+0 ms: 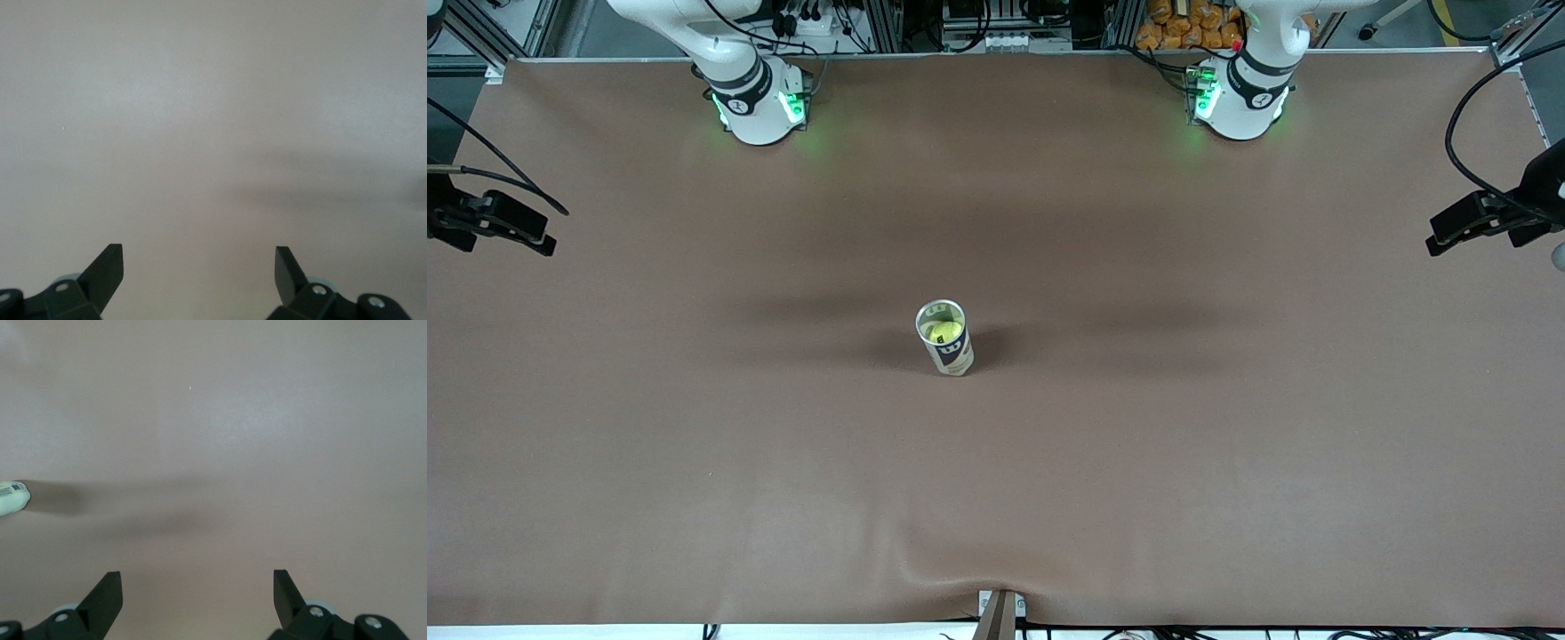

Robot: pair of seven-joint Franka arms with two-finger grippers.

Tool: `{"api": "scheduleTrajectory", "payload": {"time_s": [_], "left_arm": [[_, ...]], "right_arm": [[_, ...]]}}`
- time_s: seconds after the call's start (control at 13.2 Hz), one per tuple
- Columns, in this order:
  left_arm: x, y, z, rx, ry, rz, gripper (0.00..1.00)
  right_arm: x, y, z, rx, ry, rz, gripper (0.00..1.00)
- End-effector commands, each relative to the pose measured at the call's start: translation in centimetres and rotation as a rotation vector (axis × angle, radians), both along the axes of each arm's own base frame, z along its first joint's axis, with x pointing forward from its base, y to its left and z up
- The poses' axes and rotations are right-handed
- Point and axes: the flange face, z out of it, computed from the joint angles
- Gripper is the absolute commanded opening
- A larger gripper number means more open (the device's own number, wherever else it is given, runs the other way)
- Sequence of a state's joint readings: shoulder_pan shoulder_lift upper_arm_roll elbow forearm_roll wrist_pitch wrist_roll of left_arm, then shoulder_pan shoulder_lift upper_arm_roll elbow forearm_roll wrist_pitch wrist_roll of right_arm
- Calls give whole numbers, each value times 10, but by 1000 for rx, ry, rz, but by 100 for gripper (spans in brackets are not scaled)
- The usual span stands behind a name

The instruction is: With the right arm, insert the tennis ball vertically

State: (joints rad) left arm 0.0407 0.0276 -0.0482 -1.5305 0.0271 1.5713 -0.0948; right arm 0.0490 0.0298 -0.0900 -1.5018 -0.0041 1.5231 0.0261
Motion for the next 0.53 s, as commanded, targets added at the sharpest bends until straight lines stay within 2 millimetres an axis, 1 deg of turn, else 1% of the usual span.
{"api": "scheduleTrajectory", "payload": {"time_s": [0.0,0.15,0.46], "left_arm": [[-6,-2,4,-16,-24,-46,100],[-9,-17,5,-17,-16,-77,100],[-15,-31,6,-16,9,-141,100]], "right_arm": [[-6,-3,5,1,-2,10,100],[-6,-3,5,1,-2,10,100],[-6,-3,5,1,-2,10,100]]}}
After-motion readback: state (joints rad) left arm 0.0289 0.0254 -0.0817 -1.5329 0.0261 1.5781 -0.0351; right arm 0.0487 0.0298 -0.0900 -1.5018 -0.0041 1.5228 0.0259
